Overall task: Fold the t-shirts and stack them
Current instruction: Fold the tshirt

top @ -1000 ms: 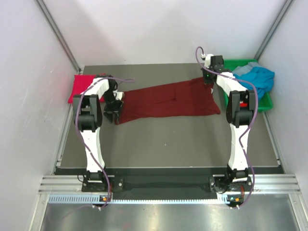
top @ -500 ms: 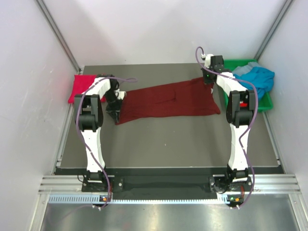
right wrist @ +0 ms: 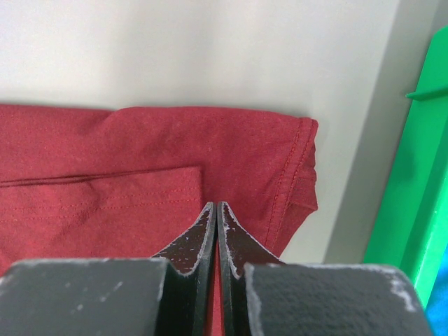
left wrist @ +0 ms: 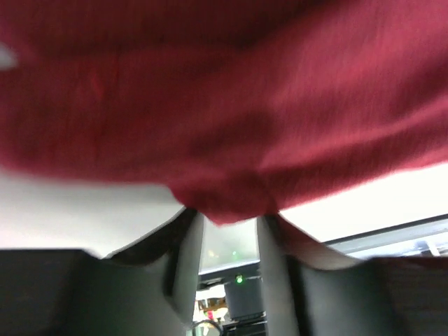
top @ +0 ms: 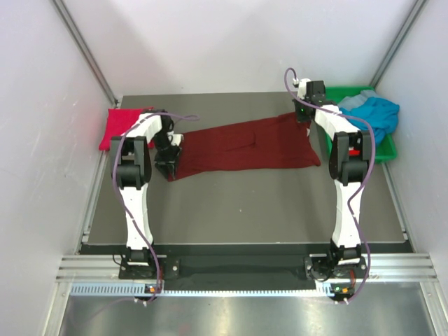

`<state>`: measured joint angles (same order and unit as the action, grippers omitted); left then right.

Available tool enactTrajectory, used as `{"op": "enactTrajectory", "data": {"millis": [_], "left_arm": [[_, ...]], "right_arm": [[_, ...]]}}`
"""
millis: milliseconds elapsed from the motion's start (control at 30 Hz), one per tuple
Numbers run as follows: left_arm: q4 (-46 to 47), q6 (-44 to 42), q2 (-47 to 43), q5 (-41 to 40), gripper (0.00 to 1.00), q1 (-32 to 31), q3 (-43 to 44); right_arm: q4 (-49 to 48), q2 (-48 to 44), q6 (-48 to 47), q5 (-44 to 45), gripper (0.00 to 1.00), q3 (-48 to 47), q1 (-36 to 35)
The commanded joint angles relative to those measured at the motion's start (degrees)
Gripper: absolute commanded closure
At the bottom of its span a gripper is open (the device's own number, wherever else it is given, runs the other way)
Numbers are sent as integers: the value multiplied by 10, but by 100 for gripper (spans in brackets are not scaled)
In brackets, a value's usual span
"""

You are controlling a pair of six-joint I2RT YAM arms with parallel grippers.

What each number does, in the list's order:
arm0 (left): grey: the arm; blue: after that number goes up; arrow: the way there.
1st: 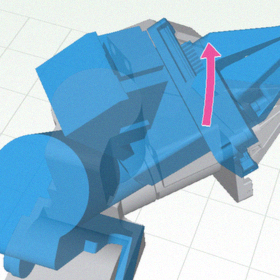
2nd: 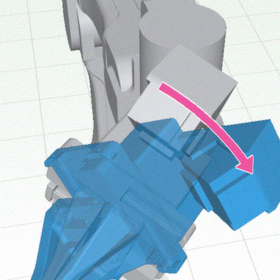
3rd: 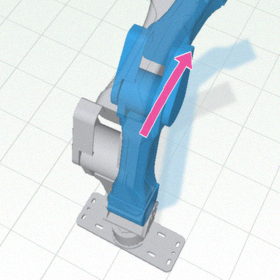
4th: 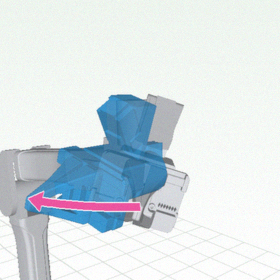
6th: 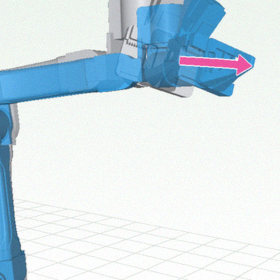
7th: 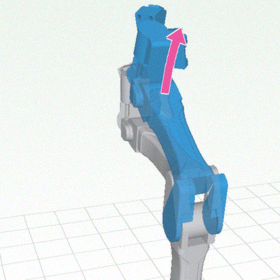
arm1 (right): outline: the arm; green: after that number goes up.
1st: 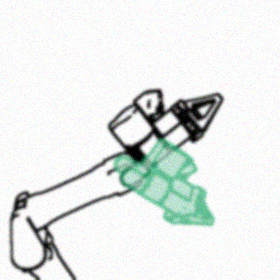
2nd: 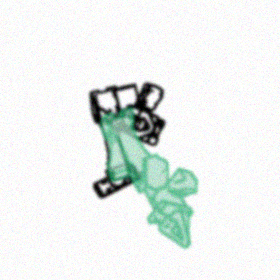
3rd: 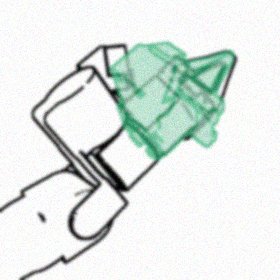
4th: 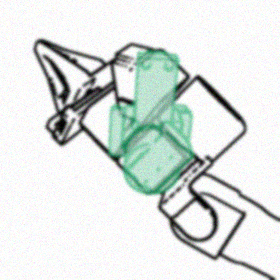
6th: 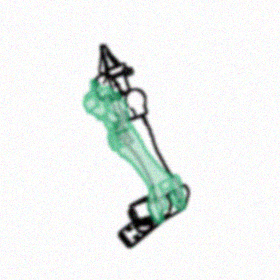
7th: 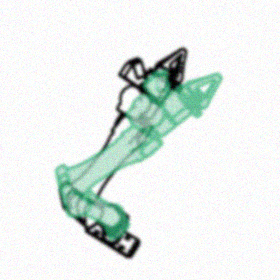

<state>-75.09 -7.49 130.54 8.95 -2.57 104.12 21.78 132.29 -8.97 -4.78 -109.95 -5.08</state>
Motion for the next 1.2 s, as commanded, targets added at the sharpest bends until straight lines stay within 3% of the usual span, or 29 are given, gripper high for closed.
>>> {"op": "enactTrajectory", "data": {"millis": [0,33,100,167,467,767,800,833,933,1067,1167], "left_arm": [[-8,-9,10,30,63,0,26],[-10,-11,8,37,74,0,23],[-12,-14,2,41,82,0,15],[-12,-15,-7,42,100,1,10],[-35,-40,-15,-21,100,21,32],[-47,-60,-19,-32,100,21,29],[-47,-60,-17,-26,100,21,31],[-46,-60,-16,-24,100,21,32],[-45,-60,-14,-15,100,21,41],[-43,-60,-9,-8,100,21,49],[-39,-58,-9,1,100,21,48]], "right_arm": [[-28,-46,-5,3,100,-4,3],[-28,-47,-6,4,100,-4,4],[-27,-49,-6,6,100,-1,4],[-27,-50,-7,8,100,2,4],[-33,-31,-23,13,100,-15,6],[-37,-29,-23,42,99,-15,6],[-37,-35,-22,45,92,-10,6],[-28,-52,-22,59,76,-7,7],[-1,-132,-2,36,59,47,21],[36,-246,46,-28,54,161,64],[70,-302,59,-129,53,239,99]]}}
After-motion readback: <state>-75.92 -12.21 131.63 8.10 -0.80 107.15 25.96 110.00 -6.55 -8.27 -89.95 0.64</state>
